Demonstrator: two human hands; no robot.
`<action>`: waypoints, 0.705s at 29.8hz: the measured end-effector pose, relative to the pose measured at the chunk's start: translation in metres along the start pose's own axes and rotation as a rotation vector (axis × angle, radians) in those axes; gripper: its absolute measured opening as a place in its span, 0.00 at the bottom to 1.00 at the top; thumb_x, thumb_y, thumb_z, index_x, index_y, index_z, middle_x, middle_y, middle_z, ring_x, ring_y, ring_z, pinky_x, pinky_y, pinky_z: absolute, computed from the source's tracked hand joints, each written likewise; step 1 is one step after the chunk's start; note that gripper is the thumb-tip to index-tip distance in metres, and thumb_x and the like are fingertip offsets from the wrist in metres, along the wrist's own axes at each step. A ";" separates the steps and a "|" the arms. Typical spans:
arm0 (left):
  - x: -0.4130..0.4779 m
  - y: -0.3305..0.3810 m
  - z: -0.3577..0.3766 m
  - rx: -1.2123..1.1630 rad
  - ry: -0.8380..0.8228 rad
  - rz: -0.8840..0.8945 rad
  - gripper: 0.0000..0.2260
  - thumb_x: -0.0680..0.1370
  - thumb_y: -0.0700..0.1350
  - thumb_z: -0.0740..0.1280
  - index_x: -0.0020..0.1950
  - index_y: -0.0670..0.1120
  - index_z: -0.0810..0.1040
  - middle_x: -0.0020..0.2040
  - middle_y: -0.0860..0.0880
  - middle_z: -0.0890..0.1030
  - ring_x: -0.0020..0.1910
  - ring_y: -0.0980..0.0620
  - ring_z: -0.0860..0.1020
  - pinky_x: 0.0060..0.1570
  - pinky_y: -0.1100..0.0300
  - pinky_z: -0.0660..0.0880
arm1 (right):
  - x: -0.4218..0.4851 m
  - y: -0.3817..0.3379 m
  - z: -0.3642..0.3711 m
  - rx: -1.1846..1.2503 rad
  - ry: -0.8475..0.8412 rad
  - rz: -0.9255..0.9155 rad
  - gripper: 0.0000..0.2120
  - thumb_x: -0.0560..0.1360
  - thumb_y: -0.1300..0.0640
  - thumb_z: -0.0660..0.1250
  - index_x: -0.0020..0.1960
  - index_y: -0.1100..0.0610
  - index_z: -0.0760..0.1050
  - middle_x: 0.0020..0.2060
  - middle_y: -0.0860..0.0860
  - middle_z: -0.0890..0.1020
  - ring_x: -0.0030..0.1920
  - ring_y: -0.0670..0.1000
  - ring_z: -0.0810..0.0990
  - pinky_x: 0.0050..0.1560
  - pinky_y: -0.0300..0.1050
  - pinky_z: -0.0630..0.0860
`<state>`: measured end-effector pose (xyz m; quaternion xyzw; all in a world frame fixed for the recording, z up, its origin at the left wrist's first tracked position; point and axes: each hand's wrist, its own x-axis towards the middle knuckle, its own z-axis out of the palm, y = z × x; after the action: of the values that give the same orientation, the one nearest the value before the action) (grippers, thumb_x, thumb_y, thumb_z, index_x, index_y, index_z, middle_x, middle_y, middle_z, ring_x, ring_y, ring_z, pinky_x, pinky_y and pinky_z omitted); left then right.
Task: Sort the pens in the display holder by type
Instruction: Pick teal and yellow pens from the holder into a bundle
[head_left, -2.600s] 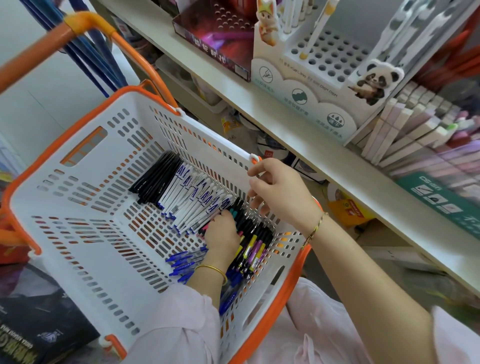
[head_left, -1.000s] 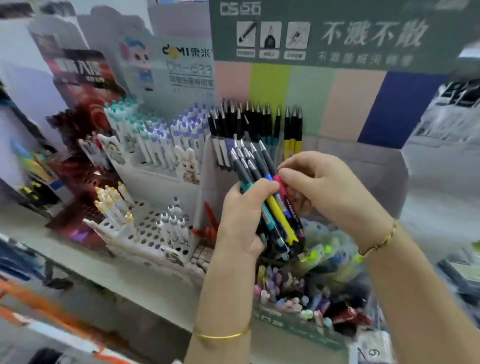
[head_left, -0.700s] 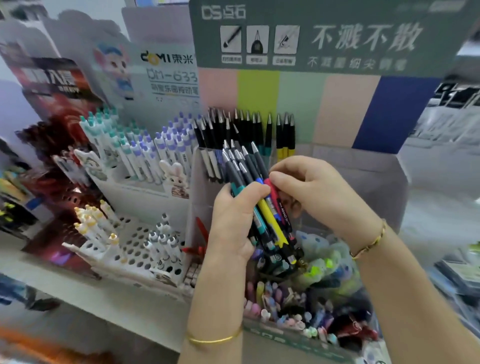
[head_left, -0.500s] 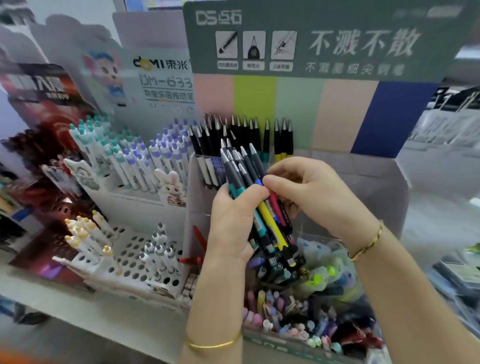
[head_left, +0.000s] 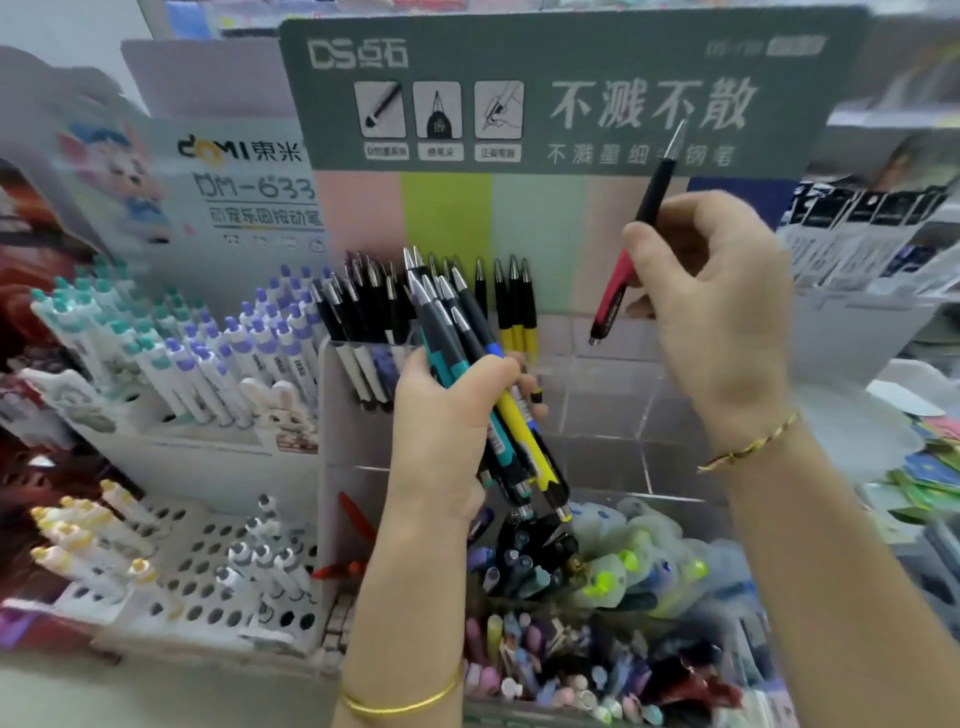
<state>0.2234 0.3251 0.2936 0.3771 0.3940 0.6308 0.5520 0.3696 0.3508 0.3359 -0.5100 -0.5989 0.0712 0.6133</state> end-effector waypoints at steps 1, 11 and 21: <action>-0.001 -0.001 0.002 -0.008 -0.015 0.000 0.06 0.75 0.31 0.65 0.48 0.40 0.73 0.34 0.48 0.80 0.31 0.53 0.79 0.30 0.58 0.78 | 0.004 0.002 0.000 -0.119 0.001 -0.050 0.02 0.75 0.57 0.66 0.46 0.54 0.75 0.40 0.48 0.80 0.42 0.52 0.80 0.43 0.50 0.78; -0.006 -0.012 0.006 -0.116 -0.114 -0.112 0.06 0.74 0.34 0.66 0.49 0.41 0.76 0.35 0.49 0.82 0.34 0.53 0.81 0.34 0.58 0.78 | 0.005 0.024 0.028 -0.891 -0.331 0.130 0.04 0.75 0.61 0.65 0.42 0.56 0.72 0.44 0.57 0.80 0.44 0.60 0.77 0.30 0.43 0.59; -0.013 -0.009 -0.009 -0.190 -0.057 -0.106 0.12 0.69 0.35 0.70 0.52 0.41 0.76 0.39 0.49 0.82 0.35 0.53 0.80 0.32 0.58 0.77 | -0.004 0.013 0.015 -0.569 -0.181 -0.015 0.06 0.76 0.55 0.66 0.47 0.58 0.77 0.42 0.53 0.81 0.43 0.55 0.78 0.40 0.48 0.73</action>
<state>0.2200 0.3124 0.2809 0.3194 0.3362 0.6242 0.6288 0.3635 0.3622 0.3208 -0.6486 -0.6507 -0.0589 0.3904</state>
